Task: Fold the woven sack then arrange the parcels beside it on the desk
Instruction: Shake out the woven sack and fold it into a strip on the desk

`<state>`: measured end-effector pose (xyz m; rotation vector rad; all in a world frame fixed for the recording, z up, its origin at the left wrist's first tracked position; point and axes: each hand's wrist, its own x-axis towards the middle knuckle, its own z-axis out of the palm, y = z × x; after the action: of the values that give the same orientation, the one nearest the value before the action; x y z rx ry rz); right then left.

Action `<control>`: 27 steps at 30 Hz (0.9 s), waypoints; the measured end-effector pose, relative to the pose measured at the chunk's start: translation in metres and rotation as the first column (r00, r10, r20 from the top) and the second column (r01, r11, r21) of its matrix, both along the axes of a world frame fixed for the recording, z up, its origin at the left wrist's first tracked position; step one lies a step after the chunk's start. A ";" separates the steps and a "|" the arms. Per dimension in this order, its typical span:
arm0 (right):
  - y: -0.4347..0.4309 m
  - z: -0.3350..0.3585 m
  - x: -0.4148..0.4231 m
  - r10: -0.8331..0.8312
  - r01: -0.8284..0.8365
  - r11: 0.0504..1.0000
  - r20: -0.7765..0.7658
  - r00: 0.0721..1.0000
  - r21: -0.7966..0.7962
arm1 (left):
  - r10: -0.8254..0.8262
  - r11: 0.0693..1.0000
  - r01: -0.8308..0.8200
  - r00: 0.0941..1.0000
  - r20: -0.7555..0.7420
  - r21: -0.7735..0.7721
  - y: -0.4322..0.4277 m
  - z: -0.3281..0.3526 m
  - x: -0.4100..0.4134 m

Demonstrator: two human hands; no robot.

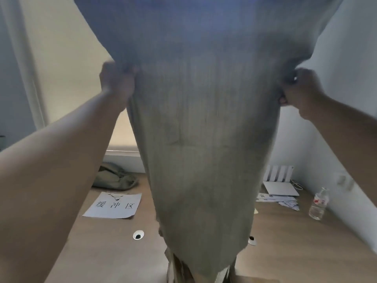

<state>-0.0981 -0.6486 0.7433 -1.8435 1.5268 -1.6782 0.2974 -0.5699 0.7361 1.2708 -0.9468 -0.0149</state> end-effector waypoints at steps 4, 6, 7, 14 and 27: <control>0.009 0.023 0.003 0.092 -0.070 0.976 0.103 0.990 -0.205 | -0.039 0.973 0.042 0.999 0.018 -0.228 0.012 0.029 -0.002; 0.002 -0.005 0.002 0.103 -0.095 0.992 0.090 0.991 -0.083 | -0.122 0.984 0.122 0.993 0.006 -0.128 0.011 0.004 -0.006; -0.003 -0.025 0.000 0.105 -0.107 0.994 0.086 0.991 0.012 | -0.158 0.986 0.157 0.987 -0.019 -0.059 0.007 -0.013 -0.005; -0.010 -0.009 -0.007 0.034 -0.034 0.999 0.055 0.998 -0.014 | -0.144 0.988 0.141 0.988 -0.051 -0.055 0.006 -0.003 -0.007; -0.015 0.006 -0.008 0.112 -0.114 0.994 0.145 0.983 0.003 | -0.072 0.996 0.066 0.991 -0.113 -0.064 0.005 0.013 -0.013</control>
<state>-0.1060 -0.6638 0.7489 -1.7272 1.3457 -1.7068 0.2849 -0.5647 0.7489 1.1689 -0.8850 -0.1121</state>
